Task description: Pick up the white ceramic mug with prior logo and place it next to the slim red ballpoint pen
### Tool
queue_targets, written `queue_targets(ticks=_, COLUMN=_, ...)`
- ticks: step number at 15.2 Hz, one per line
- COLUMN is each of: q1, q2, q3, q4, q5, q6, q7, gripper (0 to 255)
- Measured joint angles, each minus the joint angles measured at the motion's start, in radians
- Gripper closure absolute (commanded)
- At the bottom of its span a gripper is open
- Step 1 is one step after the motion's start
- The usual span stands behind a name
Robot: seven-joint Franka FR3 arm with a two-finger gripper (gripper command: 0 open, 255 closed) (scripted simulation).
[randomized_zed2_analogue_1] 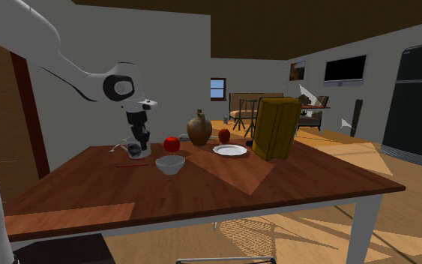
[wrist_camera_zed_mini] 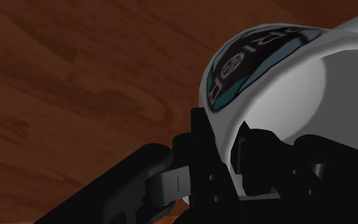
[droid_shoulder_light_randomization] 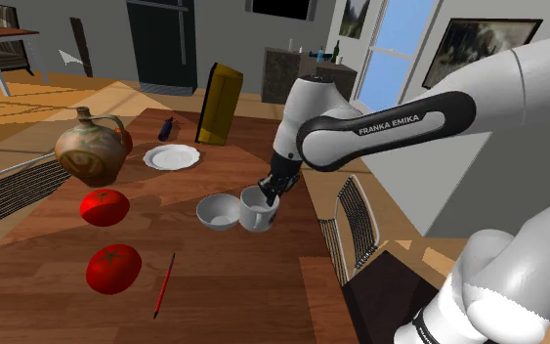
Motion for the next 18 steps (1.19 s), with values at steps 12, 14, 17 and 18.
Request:
queue_targets(ticks=12, q1=0.121, q2=-0.045, q3=0.211, q4=-0.021, q5=0.017, q6=-0.015, q7=0.318, gripper=255)
queue_targets(ticks=14, q1=0.137, q2=-0.032, q3=0.247, q4=-0.015, q5=0.014, q6=-0.007, q7=0.372, gripper=255)
queue_targets(ticks=17, q1=0.164, q2=-0.012, q3=0.308, q4=0.015, q5=0.006, q6=-0.017, q7=0.465, gripper=255)
queue_targets(ticks=18, q1=0.173, q2=-0.011, q3=0.328, q4=0.022, q5=0.005, q6=-0.024, q7=0.495, gripper=255)
